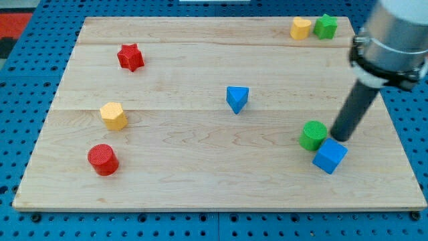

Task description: Place the green circle at the bottom circle

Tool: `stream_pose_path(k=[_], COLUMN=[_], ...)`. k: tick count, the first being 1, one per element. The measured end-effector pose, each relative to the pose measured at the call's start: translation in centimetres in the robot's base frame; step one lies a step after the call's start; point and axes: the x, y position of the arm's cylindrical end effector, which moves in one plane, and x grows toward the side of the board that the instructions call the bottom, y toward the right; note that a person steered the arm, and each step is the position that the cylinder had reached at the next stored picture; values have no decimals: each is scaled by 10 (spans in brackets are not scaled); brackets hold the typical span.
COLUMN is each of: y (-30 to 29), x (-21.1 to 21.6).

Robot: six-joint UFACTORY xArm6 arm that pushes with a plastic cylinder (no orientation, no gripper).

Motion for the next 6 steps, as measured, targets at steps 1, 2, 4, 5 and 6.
stream_pose_path(k=[1,2,4,5,6], y=[-49,-72,-149,-140,-166], x=[-9,-20,27,73,107])
